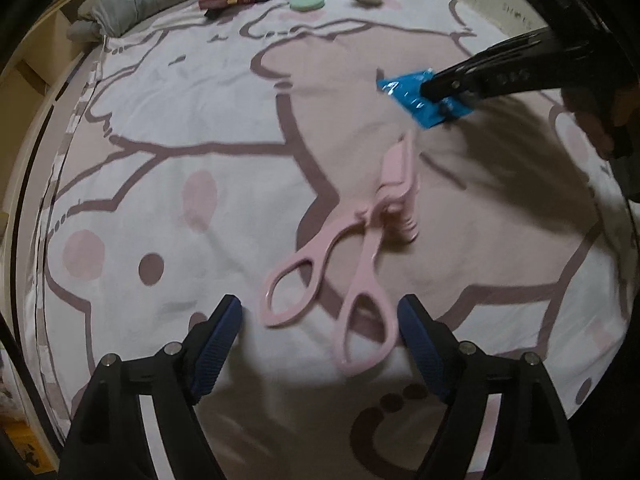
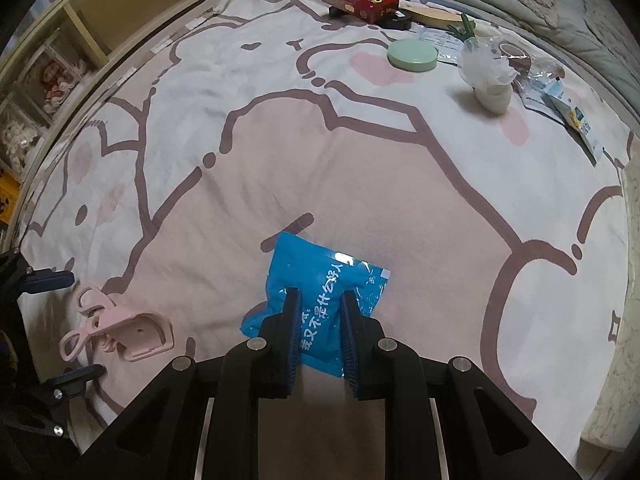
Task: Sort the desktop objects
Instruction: 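Hold the blue packet raised in the right gripper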
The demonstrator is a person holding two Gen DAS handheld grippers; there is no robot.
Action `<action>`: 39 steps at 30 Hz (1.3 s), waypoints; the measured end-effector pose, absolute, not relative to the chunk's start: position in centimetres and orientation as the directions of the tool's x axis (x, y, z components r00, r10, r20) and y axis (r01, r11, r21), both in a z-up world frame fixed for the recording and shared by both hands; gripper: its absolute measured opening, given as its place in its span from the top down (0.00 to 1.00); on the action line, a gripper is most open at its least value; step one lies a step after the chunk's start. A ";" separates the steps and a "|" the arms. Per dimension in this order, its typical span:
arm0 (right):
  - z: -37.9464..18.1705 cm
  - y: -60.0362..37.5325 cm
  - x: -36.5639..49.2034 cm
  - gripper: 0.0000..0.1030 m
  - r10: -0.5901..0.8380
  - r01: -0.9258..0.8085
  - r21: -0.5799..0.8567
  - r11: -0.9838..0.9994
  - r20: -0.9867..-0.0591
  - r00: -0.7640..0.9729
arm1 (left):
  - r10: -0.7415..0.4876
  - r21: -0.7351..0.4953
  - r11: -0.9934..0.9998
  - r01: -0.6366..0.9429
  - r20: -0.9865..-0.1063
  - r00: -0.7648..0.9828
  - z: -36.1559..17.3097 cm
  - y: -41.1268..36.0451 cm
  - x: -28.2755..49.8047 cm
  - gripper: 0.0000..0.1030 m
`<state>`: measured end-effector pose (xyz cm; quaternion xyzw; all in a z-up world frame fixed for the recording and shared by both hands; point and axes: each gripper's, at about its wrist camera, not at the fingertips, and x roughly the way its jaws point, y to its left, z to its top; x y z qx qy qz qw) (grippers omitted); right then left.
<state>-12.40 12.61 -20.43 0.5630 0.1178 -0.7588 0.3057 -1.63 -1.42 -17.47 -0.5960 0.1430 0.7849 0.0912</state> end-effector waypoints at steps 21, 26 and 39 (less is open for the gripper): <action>-20.4 13.2 -12.7 0.81 -0.349 0.583 0.190 -0.790 -0.921 -0.172 | -0.055 0.111 -0.977 -0.183 -0.958 -0.283 -19.5 -5.2 -3.9 0.00; -20.3 13.1 -12.6 0.80 -0.351 0.584 0.189 -0.790 -0.919 -0.177 | -0.045 0.100 -0.978 -0.183 -0.959 -0.281 -19.6 -5.4 -3.9 0.00; -18.2 13.7 -13.3 0.22 -0.377 0.513 0.240 -0.824 -0.909 -0.180 | -0.064 0.119 -0.978 -0.171 -0.953 -0.296 -19.8 -5.3 -3.5 0.00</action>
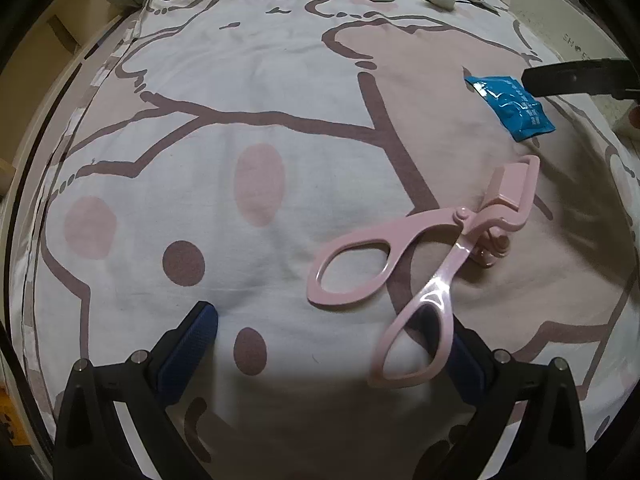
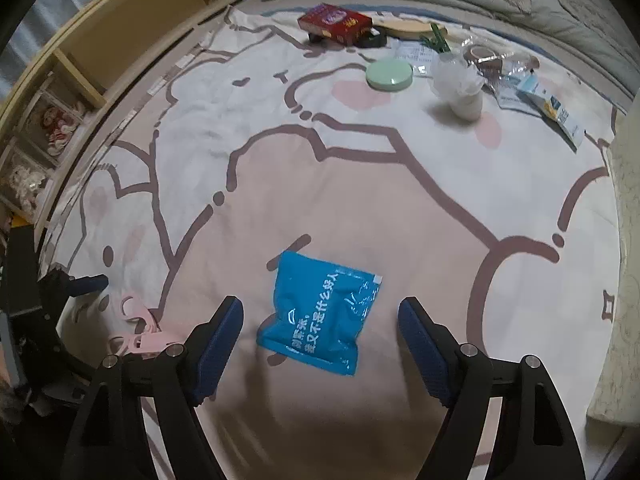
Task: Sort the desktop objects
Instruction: 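Hold the blue packet raised in the right gripper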
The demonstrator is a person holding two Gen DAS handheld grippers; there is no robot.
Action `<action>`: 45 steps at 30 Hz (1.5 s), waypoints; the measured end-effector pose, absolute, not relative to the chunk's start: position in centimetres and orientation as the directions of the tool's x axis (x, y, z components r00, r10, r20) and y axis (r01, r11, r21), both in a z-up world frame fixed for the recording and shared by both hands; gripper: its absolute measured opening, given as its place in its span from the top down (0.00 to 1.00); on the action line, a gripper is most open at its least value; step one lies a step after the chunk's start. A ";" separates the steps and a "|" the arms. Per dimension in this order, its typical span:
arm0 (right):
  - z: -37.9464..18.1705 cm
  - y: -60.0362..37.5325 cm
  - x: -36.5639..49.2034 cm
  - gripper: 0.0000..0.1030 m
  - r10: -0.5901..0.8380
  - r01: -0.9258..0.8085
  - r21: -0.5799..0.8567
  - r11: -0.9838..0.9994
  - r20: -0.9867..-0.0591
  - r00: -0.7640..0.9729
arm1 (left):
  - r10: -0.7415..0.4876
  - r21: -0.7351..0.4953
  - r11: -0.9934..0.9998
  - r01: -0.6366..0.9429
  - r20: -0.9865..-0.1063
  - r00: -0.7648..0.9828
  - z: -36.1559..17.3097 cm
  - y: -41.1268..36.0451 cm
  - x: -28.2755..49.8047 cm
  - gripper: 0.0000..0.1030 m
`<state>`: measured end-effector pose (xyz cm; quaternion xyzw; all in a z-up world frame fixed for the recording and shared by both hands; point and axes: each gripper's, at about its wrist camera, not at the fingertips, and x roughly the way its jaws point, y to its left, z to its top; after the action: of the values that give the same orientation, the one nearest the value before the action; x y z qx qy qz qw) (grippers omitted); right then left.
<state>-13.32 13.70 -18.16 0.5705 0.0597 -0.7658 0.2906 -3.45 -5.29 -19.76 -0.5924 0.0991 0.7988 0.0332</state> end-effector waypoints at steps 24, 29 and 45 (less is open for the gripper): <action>-21.2 9.9 -12.8 0.37 -0.189 0.570 0.041 -0.820 -0.961 -0.203 | -0.080 0.133 -0.981 -0.143 -0.941 -0.329 -19.5 -5.4 -2.5 0.00; -21.1 9.7 -12.5 0.42 -0.194 0.597 0.037 -0.801 -0.960 -0.201 | -0.088 0.148 -0.975 -0.163 -0.940 -0.328 -19.2 -5.5 -2.9 0.00; -21.2 10.8 -12.3 0.42 -0.256 0.605 0.113 -0.788 -0.954 -0.156 | 0.029 0.090 -0.940 -0.329 -0.940 -0.339 -17.6 -2.0 -4.0 0.00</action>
<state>-12.29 10.78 -21.16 0.5818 0.1501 -0.7453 0.2890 -3.96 -1.96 -17.56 -0.5642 0.1333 0.8072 0.1109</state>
